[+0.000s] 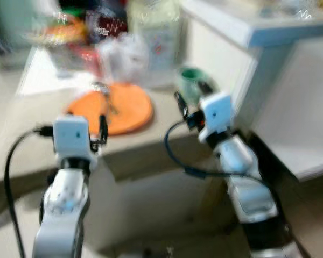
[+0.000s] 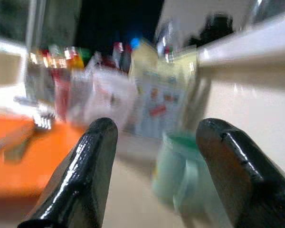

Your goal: Setting the table

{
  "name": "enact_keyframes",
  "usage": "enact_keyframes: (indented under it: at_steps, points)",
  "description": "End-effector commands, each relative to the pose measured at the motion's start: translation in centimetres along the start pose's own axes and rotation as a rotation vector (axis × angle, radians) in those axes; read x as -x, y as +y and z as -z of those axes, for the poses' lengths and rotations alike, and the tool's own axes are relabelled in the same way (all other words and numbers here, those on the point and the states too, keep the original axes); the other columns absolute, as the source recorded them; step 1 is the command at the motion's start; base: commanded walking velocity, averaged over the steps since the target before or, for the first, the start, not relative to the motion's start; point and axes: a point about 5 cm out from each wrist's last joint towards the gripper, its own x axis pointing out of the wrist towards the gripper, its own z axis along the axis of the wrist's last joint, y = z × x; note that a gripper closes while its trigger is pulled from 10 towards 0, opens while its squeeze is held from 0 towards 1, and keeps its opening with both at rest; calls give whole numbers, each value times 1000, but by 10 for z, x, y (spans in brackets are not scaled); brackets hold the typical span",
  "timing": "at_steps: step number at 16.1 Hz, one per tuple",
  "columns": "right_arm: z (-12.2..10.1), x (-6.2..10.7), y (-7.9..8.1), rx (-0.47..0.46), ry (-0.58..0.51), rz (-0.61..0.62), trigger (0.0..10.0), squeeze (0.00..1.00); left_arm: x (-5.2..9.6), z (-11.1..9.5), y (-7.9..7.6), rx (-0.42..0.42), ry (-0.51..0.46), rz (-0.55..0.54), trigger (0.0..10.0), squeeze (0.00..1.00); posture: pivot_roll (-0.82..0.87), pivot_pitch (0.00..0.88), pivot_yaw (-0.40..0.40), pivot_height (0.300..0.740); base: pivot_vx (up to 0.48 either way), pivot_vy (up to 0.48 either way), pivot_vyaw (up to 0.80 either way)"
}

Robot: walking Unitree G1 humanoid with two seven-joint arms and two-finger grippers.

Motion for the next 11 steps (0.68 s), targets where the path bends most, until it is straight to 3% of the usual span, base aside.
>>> enact_keyframes:
  at_steps: [1, 9, 11]
  points:
    - [-2, -4, -1, -8, -3, -12, 10000, 0, 2, 1, -1, -1, 12, 0, 10000, 0, 13, 58, 32, 740, 0, 0, 638]
    - [4, -5, -1, -8, 23, -18, 10000, 0, 2, 2, -3, -5, 16, 10, 10000, 0, 13, 64, 35, 740, 0, 0, 619]
    - [8, -5, -2, -16, 46, -3, 10000, 0, 1, 2, -3, -13, 23, 17, 10000, 0, 12, 65, 36, 740, 0, 0, 244]
